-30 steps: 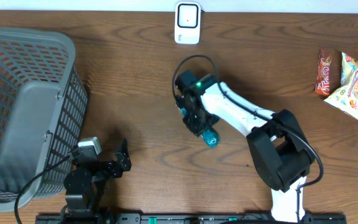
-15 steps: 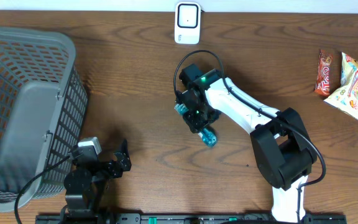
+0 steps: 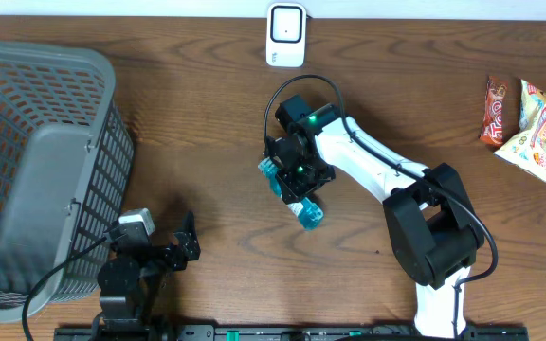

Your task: Scan the item barcode

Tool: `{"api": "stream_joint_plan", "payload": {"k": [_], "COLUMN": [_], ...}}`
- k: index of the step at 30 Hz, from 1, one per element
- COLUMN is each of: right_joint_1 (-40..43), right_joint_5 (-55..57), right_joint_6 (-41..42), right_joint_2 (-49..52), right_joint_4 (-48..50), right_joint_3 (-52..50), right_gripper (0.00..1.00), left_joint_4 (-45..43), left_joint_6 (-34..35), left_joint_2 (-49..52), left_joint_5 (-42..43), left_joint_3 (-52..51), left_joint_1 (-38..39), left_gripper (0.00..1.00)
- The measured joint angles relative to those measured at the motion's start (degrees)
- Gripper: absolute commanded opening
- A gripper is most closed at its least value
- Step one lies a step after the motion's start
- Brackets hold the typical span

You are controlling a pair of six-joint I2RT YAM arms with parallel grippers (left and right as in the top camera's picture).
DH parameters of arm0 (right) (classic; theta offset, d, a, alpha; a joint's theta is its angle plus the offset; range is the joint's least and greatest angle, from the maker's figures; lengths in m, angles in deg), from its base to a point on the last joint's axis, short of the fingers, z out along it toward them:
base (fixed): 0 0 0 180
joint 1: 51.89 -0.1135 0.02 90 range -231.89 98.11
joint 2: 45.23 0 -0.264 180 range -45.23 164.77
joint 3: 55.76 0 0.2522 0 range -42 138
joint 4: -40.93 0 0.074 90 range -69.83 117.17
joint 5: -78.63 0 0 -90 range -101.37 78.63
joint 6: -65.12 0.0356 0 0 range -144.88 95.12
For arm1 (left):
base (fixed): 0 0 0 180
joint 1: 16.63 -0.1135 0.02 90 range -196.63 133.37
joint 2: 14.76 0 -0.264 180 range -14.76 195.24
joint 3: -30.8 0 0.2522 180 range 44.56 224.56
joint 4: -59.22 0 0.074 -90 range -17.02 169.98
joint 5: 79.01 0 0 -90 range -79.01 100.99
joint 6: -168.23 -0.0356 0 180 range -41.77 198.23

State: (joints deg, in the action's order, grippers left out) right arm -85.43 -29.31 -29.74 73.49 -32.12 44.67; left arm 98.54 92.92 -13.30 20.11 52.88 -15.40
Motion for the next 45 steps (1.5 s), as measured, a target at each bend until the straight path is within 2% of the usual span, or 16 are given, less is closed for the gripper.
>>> {"api": "stream_joint_plan", "payload": {"k": [12,24,28,32,34,36,42,45], "right_joint_1": [0.68,8.96,8.74,8.66,8.66,8.66,8.66,8.68], "right_joint_5": [-2.40,-6.69,-7.69,-8.13,-8.15,-8.02,-4.61,-3.26], "right_joint_6": [-0.02,-0.02,-0.15,-0.28,-0.28,-0.39,0.42,1.53], "right_joint_2": [0.00,0.02,0.02,0.07,0.17,0.35,0.37,0.37], "right_joint_4": [1.36,0.31,0.28,-0.31,-1.68,-3.80,-10.19,-11.98], "right_joint_3": [0.00,0.00,0.00,0.26,1.33,3.48,10.05,10.38], "right_gripper": [0.34,0.31,0.43,0.60,0.72,0.78,0.91,0.93], "left_joint_4": [0.00,0.00,0.00,0.00,0.00,0.00,0.00,0.00], "left_joint_6": [0.00,0.00,0.00,0.00,0.00,0.00,0.00,0.00], "left_joint_2": [0.00,0.00,0.00,0.00,0.00,0.00,0.00,0.00], "left_joint_5": [0.00,0.00,0.00,0.00,0.00,0.00,0.00,0.00], "left_joint_3": [0.00,0.00,0.00,0.00,0.00,0.00,0.00,0.00], "left_joint_1": [0.00,0.00,0.00,0.00,0.00,0.00,0.00,0.00], "left_gripper": [0.98,0.98,0.98,0.98,0.98,0.98,0.98,0.98]}}
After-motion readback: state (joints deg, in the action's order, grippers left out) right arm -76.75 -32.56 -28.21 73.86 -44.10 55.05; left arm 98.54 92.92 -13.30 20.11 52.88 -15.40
